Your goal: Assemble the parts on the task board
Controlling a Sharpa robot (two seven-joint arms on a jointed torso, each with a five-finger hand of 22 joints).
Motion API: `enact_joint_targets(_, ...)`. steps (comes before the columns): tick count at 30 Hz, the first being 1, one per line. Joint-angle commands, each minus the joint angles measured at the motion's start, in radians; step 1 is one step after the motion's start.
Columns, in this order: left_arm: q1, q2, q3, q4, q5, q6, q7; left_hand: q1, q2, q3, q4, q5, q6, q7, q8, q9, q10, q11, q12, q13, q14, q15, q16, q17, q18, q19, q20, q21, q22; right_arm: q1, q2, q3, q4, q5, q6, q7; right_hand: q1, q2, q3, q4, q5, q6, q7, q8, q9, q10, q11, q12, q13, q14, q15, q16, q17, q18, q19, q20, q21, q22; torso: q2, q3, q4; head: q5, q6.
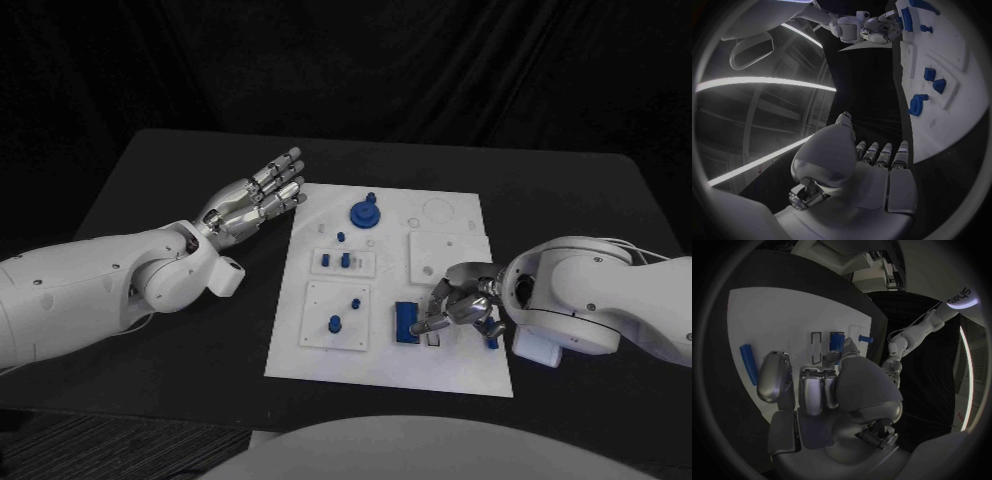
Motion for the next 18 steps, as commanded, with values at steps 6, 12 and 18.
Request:
enact_joint_targets(6, -0.002, -0.003, 0.001, 0.004, -0.001, 0.002, 0.019, -0.003, 0.005, 0.001, 0.002, 0.001, 0.002, -0.014, -0.003, 0.000, -0.002, 0.000, -0.007, -0.001, 0.000, -0.007, -0.004, -0.002, 0.016, -0.002, -0.009, -0.002, -0.001, -0.002, -0.031, 0.000, 0.020, -0.007, -0.023, 0.007, -0.036, -0.003, -0.025, 0.028, -0.109, -0.092, 0.004, -0.136, -0.073, 0.104, -0.001, -0.005, 0.259, 0.101, -0.001, 0.000, 0.249, 0.017, 0.003, -0.001, 0.003, 0.168, 0.000, -0.0001, -0.0005, 0.007, 0.000)
enact_joint_targets(12, -0.002, -0.011, 0.001, 0.007, -0.001, -0.003, 0.017, -0.002, 0.005, 0.001, 0.002, 0.002, 0.006, -0.005, -0.002, 0.001, -0.002, 0.002, -0.007, -0.001, 0.000, -0.010, -0.004, -0.002, 0.016, -0.003, -0.011, -0.002, -0.002, 0.054, -0.099, 0.000, 0.040, -0.014, -0.014, -0.005, -0.032, 0.003, -0.037, 0.067, -0.068, -0.002, 0.058, -0.521, -0.499, 0.104, 0.045, -0.005, 0.259, 0.104, 0.037, 0.006, 0.263, 0.008, 0.017, 0.030, 0.053, 0.180, -0.002, -0.0013, -0.0006, 0.009, 0.000)
enact_joint_targets(18, -0.002, -0.010, 0.001, 0.007, -0.001, -0.013, 0.013, -0.001, 0.004, 0.001, 0.003, 0.001, 0.013, 0.007, 0.000, 0.003, -0.002, 0.002, -0.007, -0.001, 0.000, -0.012, -0.004, -0.002, 0.016, -0.002, -0.015, -0.002, -0.001, 0.113, -0.147, 0.000, 0.019, -0.137, 0.110, -0.038, 0.023, 0.006, -0.014, 0.046, 0.136, 0.056, 0.075, -0.654, -0.686, 0.104, 0.062, -0.005, 0.259, 0.104, 0.053, 0.006, 0.263, 0.011, 0.009, 0.047, 0.044, 0.177, -0.007, -0.0052, 0.0006, 0.006, 0.000)
